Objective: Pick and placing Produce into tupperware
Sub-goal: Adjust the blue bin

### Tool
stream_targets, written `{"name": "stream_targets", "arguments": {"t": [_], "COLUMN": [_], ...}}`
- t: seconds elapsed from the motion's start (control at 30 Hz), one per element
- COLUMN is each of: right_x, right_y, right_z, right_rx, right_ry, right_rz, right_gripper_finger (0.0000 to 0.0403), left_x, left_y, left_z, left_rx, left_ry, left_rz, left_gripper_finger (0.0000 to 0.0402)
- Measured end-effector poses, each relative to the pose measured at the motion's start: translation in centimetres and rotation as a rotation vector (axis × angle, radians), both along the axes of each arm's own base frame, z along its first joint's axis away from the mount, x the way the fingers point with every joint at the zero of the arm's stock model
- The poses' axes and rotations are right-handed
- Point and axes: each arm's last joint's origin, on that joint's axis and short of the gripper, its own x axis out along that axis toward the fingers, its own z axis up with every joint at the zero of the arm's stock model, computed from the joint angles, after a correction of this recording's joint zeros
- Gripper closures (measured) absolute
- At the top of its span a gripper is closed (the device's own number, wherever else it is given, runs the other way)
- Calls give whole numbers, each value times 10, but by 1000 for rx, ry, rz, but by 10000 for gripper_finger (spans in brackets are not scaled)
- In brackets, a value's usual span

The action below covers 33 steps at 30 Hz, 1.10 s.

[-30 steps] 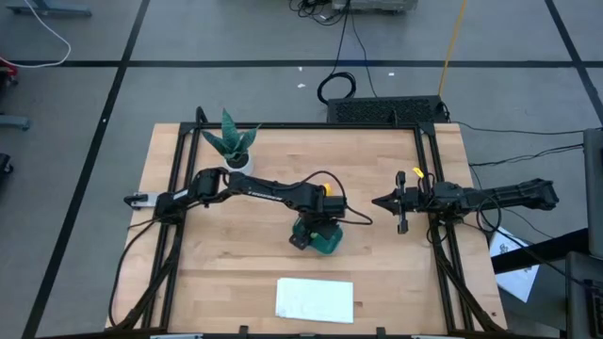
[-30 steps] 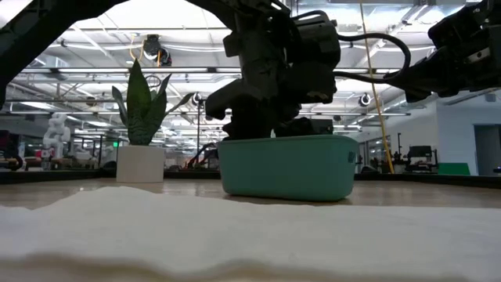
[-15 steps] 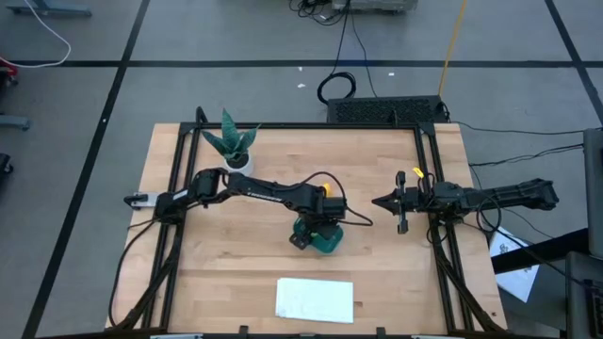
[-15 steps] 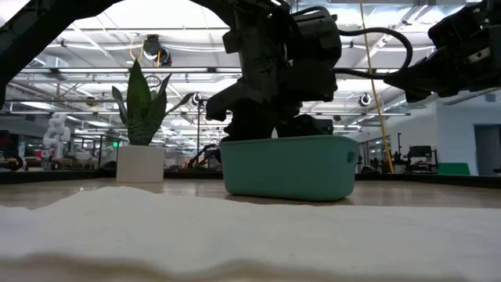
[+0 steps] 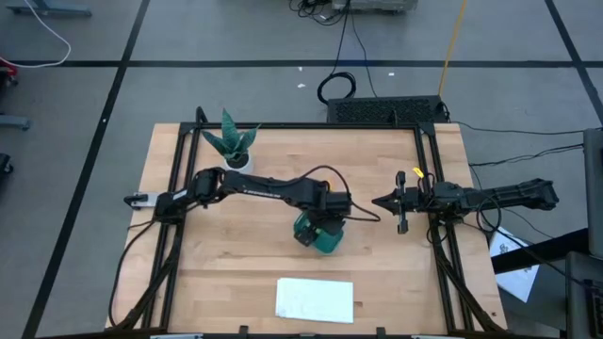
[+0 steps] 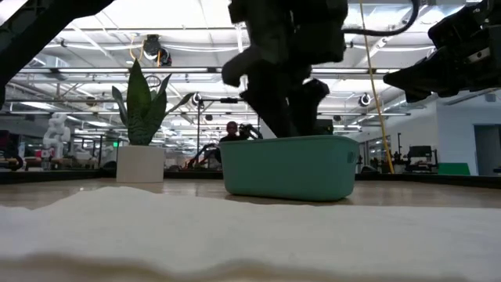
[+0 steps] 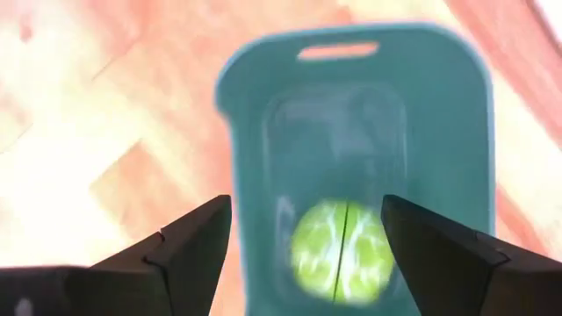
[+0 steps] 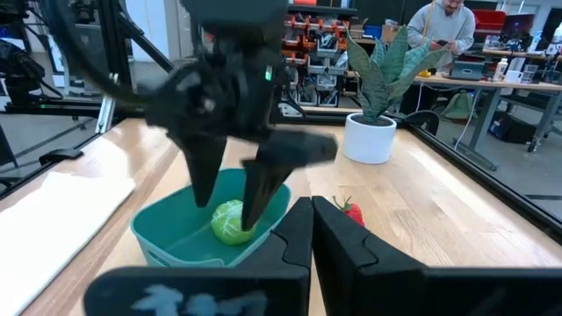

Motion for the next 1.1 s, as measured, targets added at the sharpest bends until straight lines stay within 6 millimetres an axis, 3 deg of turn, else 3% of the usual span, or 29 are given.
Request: {"name": "stream_targets", "arguments": {"t": [0.13,0.23,0.53,0.6,0.93,1.1], "right_x": [0,0,0,0,0,0], "right_y": [0,0,0,0,0,0], "right_z": [0,-1,-1,-1,-1,-1], "right_rx": [3,17,18,18,18,18], "right_ry": [1,8,8,7,7,7], "right_rz": [0,-1,-1,-1,-1,-1], "right_gripper_finger": [403,403,403,403,403,403], "left_x": [-3,-7,-11,-12,-10,-7], "left_y": [7,21,64,73,78,65], "left_z": [23,27,21,21,22,11], "left_rx": [77,87,25,-19,-89,-69], "left_ry": [14,64,100,94,64,64], "left_rz": [52,91,129,132,139,114], "left_gripper_finger": [107,141,356,389,398,399]}}
